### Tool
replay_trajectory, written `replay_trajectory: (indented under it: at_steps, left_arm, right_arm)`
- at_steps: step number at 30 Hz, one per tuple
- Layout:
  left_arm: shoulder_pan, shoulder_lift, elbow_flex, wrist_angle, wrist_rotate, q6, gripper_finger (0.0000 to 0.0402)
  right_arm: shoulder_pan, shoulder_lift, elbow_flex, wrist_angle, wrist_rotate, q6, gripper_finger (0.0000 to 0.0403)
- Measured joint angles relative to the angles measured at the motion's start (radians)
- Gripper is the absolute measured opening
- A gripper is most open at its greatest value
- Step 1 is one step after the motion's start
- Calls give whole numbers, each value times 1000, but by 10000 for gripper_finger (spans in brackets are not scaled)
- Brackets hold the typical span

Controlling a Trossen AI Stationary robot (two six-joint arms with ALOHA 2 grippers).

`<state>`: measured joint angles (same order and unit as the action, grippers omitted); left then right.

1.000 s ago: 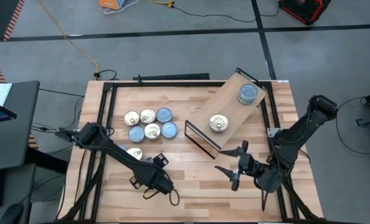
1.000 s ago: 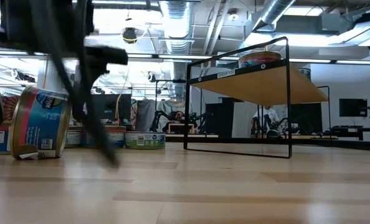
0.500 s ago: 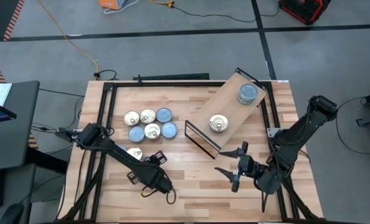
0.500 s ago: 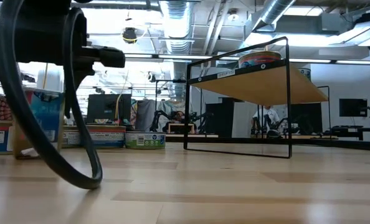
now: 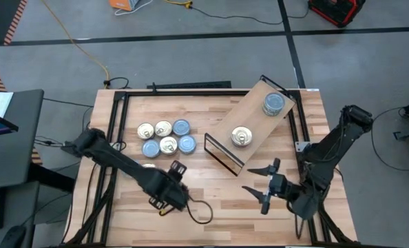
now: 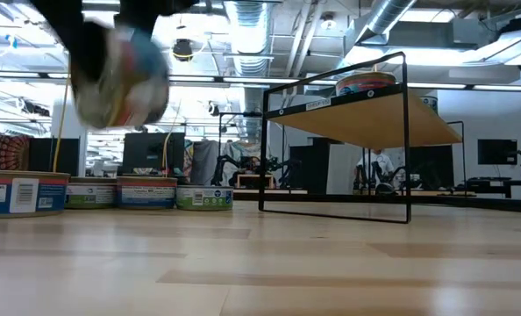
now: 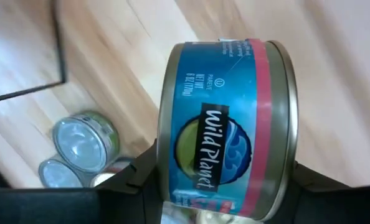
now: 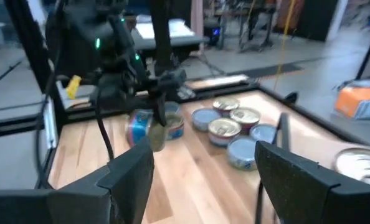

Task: Stack canned seafood by type on shelf
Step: Stack the blue and pink tuna can on the shelf

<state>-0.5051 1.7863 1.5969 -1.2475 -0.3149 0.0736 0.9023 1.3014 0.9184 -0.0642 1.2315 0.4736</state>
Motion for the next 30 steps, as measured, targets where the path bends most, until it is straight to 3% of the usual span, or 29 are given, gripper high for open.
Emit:
replay_trajectory:
  at_steps: [3, 8, 11, 15, 20, 25, 30]
  left_arm:
    - [39, -90, -19, 144, 13, -55, 176]
    - [150, -191, -41, 382, 117, -140, 176]
    - [220, -212, -52, 493, 164, -110, 176]
    - [320, -214, -72, 626, 252, -17, 176]
    - [480, -214, -77, 743, 447, 9, 176]
    - [613, -214, -78, 756, 585, 8, 176]
    - [682, -184, -75, 792, 650, 20, 176]
  right_arm:
    - [27, 0, -6, -42, 66, 48, 303]
    - [19, 0, -11, -229, 75, 255, 303]
    - [10, 6, -11, -331, 75, 382, 303]
    - [-7, 41, -11, -354, 74, 427, 303]
    - [-15, 44, -11, -314, 3, 415, 303]
    - [-38, 34, -11, -278, -109, 304, 303]
    - [-204, -8, -11, -149, -345, 42, 303]
